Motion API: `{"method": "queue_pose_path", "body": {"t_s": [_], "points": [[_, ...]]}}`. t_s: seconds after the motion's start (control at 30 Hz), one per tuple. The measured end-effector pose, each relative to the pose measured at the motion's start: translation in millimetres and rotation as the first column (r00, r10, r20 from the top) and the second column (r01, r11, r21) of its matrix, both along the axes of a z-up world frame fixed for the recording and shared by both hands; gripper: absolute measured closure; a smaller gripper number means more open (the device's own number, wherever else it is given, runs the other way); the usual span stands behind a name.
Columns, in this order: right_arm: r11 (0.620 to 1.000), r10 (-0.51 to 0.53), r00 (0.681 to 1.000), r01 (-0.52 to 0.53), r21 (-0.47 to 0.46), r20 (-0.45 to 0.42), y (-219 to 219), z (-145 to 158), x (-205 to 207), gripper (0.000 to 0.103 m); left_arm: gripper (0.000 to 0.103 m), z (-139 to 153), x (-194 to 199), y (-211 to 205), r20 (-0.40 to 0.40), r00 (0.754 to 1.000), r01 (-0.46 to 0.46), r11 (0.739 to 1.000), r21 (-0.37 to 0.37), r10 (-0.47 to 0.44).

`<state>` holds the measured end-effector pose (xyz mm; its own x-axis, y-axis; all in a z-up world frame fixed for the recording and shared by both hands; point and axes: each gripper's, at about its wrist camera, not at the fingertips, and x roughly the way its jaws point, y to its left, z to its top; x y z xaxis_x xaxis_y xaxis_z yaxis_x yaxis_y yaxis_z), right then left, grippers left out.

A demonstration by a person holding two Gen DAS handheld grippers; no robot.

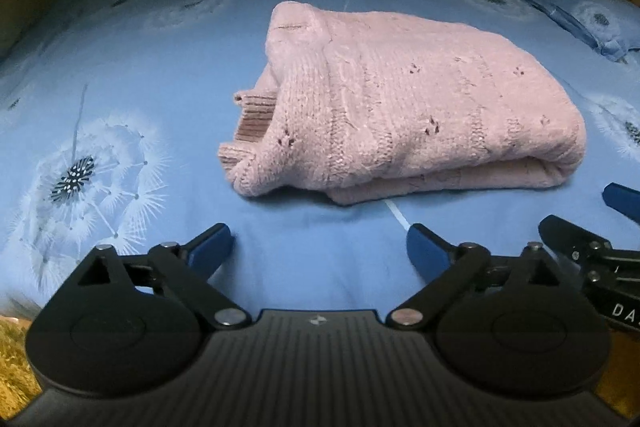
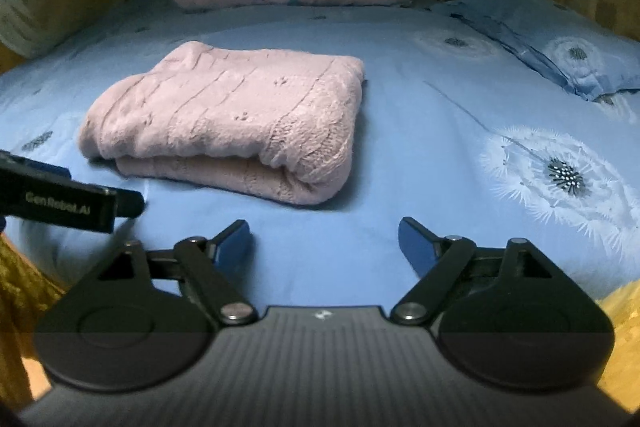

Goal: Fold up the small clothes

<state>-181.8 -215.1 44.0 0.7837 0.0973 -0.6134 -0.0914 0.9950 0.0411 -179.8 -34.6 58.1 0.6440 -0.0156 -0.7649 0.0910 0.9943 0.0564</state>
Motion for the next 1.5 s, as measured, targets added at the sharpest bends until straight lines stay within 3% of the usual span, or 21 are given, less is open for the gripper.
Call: {"method": "queue_pose_path", "body": {"t_s": [0.17, 1.5], "points": [[1.000, -0.026, 1.000, 0.026, 0.017, 0.012, -0.6, -4.8, 1.9, 0.017, 0.001, -2.9, 2.3, 5.8, -0.017, 0.999, -0.040, 0.999, -0.035, 0.039], [0.999, -0.040, 0.999, 0.039, 0.028, 0.026, -0.3, -9.0, 3.9, 0.014, 0.000, -7.2, 2.0, 4.2, -0.002, 0.999, -0.049, 0.999, -0.022, 0.049]]}}
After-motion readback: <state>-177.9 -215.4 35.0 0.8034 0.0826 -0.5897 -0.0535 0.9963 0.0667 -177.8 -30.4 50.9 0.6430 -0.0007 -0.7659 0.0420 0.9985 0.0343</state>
